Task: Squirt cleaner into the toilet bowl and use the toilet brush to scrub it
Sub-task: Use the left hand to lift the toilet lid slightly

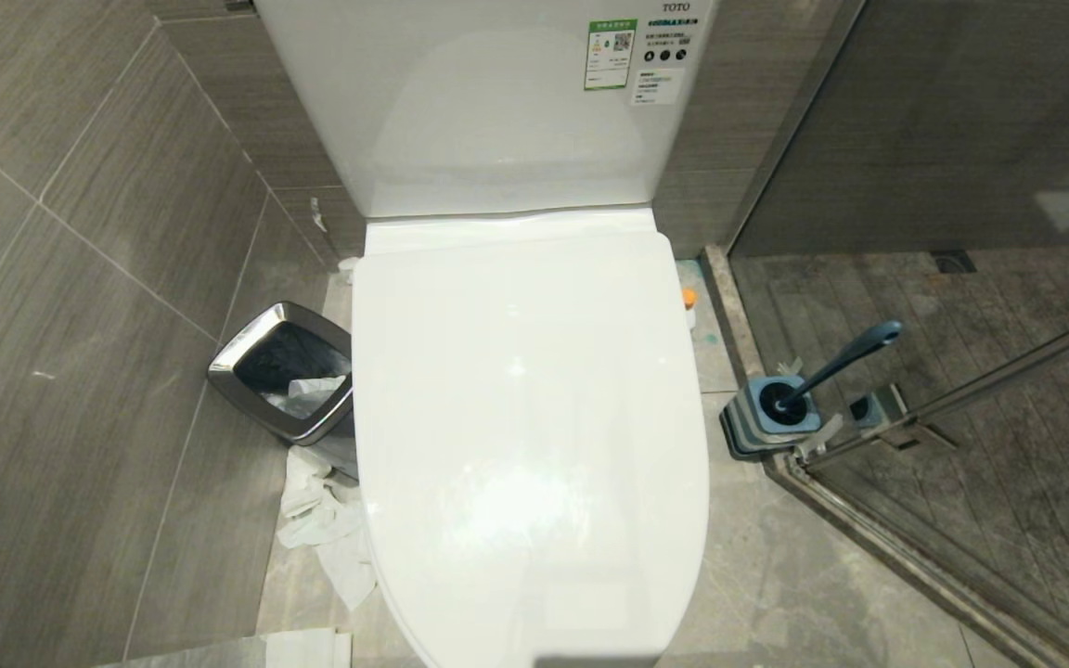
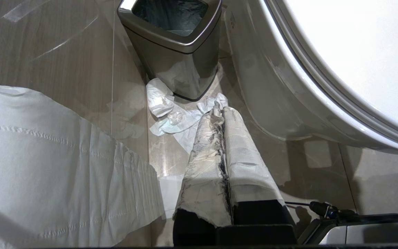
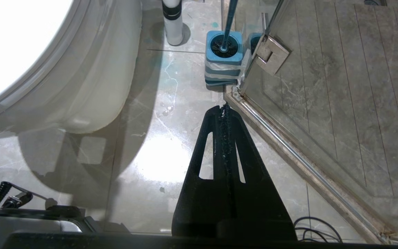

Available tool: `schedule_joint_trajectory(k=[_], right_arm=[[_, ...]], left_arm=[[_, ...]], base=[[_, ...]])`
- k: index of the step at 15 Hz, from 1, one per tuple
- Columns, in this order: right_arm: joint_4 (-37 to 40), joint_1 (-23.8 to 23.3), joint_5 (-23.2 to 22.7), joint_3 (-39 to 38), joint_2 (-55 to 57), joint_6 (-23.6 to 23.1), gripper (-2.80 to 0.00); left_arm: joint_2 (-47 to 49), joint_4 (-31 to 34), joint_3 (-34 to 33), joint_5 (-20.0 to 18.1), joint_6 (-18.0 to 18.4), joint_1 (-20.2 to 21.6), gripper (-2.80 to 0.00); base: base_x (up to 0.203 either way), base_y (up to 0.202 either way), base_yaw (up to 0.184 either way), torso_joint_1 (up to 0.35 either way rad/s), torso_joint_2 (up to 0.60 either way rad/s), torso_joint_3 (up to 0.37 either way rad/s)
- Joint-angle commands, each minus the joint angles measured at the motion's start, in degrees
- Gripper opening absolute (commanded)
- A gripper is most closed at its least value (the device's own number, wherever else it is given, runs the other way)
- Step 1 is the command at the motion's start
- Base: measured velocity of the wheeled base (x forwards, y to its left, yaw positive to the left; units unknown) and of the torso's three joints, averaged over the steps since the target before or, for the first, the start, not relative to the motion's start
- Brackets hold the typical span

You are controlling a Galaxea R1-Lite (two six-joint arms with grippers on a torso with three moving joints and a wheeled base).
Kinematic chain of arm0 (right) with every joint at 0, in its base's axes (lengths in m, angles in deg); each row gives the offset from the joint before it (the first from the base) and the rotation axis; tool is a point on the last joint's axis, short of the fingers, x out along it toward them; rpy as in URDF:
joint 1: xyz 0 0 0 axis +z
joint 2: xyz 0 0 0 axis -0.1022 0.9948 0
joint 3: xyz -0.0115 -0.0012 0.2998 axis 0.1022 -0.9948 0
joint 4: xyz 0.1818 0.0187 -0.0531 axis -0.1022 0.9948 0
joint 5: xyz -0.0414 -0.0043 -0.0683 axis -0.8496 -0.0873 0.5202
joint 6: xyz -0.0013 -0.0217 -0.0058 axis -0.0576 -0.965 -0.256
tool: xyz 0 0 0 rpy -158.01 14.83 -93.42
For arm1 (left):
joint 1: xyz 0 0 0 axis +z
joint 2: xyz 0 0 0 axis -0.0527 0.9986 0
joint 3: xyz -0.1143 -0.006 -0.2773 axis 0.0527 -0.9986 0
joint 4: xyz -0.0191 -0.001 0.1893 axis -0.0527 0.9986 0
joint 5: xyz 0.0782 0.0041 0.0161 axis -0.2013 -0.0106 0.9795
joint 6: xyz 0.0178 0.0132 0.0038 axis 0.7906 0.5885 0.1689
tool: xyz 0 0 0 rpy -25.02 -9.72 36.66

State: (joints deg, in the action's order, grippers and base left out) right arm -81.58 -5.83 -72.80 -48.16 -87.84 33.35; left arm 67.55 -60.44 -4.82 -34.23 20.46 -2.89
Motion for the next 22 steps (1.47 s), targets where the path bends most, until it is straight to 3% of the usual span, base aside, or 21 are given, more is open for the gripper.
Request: schedule_joint_trajectory(k=[1,19,22], right_arm=[[-0.01,0.06,-0.02,0.04,0.05,0.00,-2.80],[-0.01,0.05,-0.02,0.04,0.05,0.00,-2.80],[-0.01,-0.03,-0.02,0.04,0.05,0.00,-2.80]], left_arm=[[0.02,0.02,-0.09,0.00,0.00,0.04,-2.80],[0.02,0.14,0.46,-0.26,1.42,-0.31,-2.80],[0.69,2.66,9.53,-0.96,3.36,-0.33,-2.80]], base=[[0.000,0.000,0.000,0.000,0.00,0.000],[0.000,0.000,0.000,0.000,0.00,0.000],[0.000,0.000,0.000,0.000,0.00,0.000]])
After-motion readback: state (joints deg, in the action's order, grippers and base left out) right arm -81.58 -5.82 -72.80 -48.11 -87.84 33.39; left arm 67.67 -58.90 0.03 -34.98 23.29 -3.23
